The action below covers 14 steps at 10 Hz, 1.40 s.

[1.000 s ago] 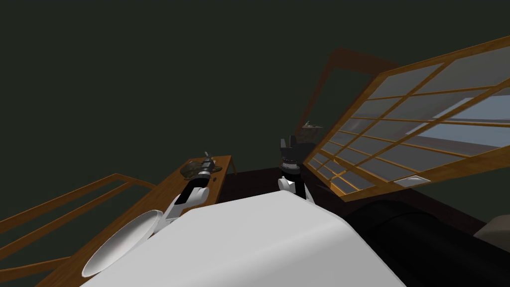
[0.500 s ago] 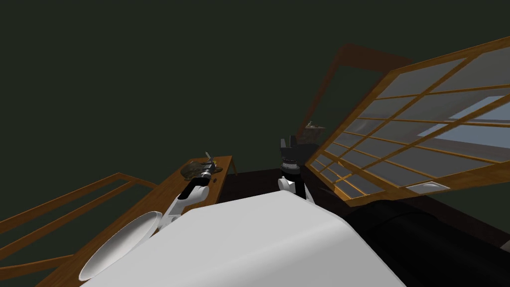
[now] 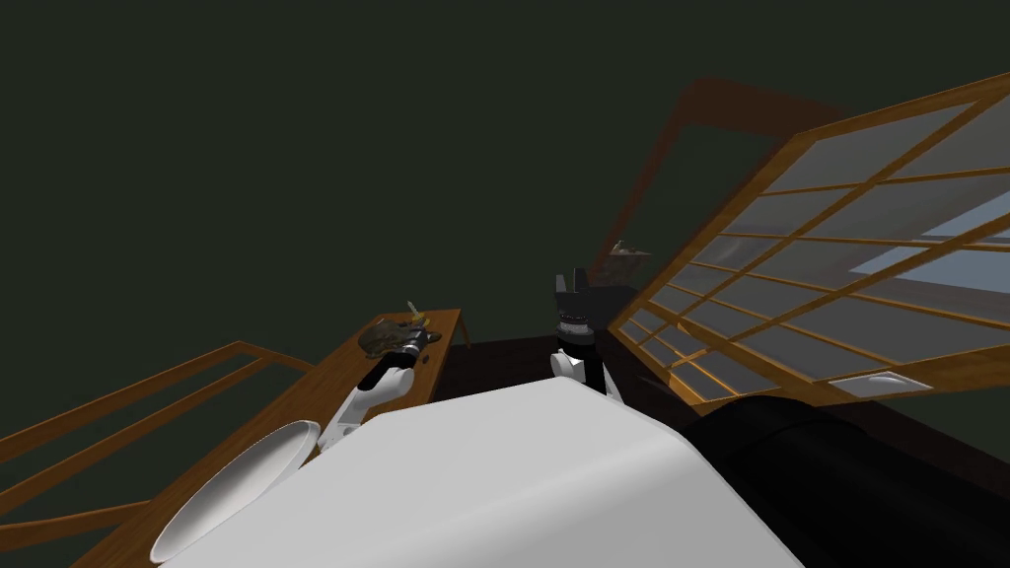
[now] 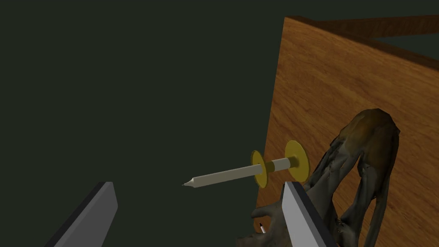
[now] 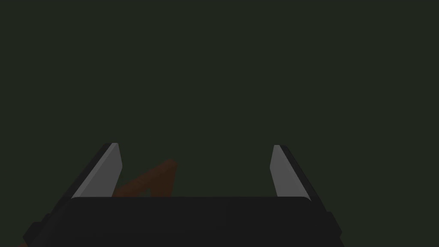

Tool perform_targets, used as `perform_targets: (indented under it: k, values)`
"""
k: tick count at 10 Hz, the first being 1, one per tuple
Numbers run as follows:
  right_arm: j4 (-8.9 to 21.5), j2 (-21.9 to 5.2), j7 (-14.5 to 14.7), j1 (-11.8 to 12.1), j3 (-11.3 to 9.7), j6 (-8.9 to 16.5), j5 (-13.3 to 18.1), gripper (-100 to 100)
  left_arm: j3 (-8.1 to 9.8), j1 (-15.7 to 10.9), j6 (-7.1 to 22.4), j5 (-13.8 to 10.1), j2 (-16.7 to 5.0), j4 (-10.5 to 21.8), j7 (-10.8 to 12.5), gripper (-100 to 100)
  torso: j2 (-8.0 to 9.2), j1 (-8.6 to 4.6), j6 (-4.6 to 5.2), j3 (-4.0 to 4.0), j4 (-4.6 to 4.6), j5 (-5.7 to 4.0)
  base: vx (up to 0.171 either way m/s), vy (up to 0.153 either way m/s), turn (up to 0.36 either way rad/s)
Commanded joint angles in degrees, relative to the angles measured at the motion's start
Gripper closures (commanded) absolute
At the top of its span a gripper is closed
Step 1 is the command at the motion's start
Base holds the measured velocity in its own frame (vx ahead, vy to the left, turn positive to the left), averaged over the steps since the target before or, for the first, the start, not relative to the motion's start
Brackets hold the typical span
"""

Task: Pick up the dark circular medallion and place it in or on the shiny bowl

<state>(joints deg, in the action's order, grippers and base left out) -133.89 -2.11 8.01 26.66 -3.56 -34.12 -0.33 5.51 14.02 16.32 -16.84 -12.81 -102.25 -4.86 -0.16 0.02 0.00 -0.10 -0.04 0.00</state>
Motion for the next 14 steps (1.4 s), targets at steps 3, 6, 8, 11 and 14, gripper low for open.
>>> perform_targets:
  k: [3, 6, 8, 11, 14]
  values:
    - [0.00, 0.00, 0.00, 0.00, 0.00, 0.00, 0.00, 0, 0.70, -1.69, 4.61, -2.21, -0.96, 3.68, 0.60, -100, 0.01, -0.01, 0.00, 0.01, 0.00, 0.00, 0.036, -0.004, 0.031]
    - [0.00, 0.00, 0.00, 0.00, 0.00, 0.00, 0.00, 0, 1.44, -3.41, 9.45, -4.77, -1.72, 8.26, 1.18, -100, 0.02, -0.01, 0.01, 0.01, 0.01, -0.01, 0.038, -0.003, 0.038]
    - [0.00, 0.00, 0.00, 0.00, 0.00, 0.00, 0.00, 0, 1.80, -4.25, 12.40, -6.01, -2.12, 10.52, 1.46, -100, 0.05, 0.00, 0.01, 0.02, 0.01, 0.00, 0.036, -0.003, 0.032]
    - [0.00, 0.00, 0.00, 0.00, 0.00, 0.00, 0.00, 0, 2.50, -5.89, 16.77, -8.41, -2.99, 14.91, 2.01, -100, -0.02, -0.02, 0.01, -0.02, -0.01, -0.01, 0.049, -0.006, 0.039]
    - [0.00, 0.00, 0.00, 0.00, 0.00, 0.00, 0.00, 0, 3.15, -7.42, 21.02, -10.63, -3.95, 18.77, 2.52, -100, 0.03, 0.01, 0.00, 0.02, 0.01, 0.00, 0.040, -0.002, 0.040]
